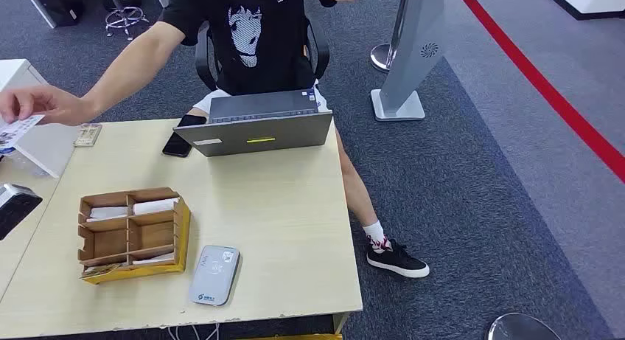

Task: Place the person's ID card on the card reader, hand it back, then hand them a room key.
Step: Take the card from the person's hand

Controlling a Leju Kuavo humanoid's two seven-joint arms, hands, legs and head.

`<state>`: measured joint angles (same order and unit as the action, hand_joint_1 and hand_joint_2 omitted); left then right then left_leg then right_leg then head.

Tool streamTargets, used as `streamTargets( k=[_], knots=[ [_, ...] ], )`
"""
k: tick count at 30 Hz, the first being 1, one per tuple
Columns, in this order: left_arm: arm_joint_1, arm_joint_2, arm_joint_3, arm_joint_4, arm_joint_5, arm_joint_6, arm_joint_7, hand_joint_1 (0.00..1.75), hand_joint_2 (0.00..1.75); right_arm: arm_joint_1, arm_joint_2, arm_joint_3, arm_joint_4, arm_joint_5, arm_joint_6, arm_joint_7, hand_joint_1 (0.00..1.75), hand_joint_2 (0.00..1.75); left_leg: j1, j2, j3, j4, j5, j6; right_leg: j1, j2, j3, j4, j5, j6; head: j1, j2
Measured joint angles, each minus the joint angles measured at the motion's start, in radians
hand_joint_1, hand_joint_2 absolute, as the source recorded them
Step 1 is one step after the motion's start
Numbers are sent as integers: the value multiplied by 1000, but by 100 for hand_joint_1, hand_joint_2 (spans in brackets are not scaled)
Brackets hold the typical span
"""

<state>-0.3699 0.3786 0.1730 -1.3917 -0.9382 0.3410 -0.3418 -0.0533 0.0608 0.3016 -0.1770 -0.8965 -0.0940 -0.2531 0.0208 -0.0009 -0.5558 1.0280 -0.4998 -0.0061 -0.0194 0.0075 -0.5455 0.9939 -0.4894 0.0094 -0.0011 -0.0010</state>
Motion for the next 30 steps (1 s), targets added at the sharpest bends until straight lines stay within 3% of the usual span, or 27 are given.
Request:
streamTargets(
  k=[3,7,11,15,19,30],
  knots=[
    [-72,23,-30,94,-62,14,13,0,175,-2,-6,-30,0,-47,39,-52,0,175,0,0,0,0,0,0,0,0,0,0,0,0,0,0],
    [-171,52,-88,265,-140,31,41,0,175,-20,-23,-94,-5,-89,86,-205,0,175,0,3,0,0,1,0,0,4,0,1,1,0,0,0],
    [-193,55,-129,355,-179,39,69,0,175,-55,-31,-156,-19,-119,108,-305,0,175,0,3,1,0,1,0,0,4,0,1,2,0,0,0],
    [-194,46,-170,395,-235,46,103,3,175,-74,-33,-211,-32,-126,182,-333,0,175,0,3,0,1,1,0,0,4,0,0,2,0,0,0],
    [-194,31,-209,403,-270,52,121,175,175,-80,-33,-236,-35,-111,199,-341,0,175,0,2,0,1,1,0,0,3,-1,0,1,0,0,0],
    [-194,3,-235,389,-263,31,126,175,175,-80,-32,-282,-37,-80,201,-333,0,175,0,2,0,1,1,0,0,4,-1,0,2,0,0,0]
  ],
)
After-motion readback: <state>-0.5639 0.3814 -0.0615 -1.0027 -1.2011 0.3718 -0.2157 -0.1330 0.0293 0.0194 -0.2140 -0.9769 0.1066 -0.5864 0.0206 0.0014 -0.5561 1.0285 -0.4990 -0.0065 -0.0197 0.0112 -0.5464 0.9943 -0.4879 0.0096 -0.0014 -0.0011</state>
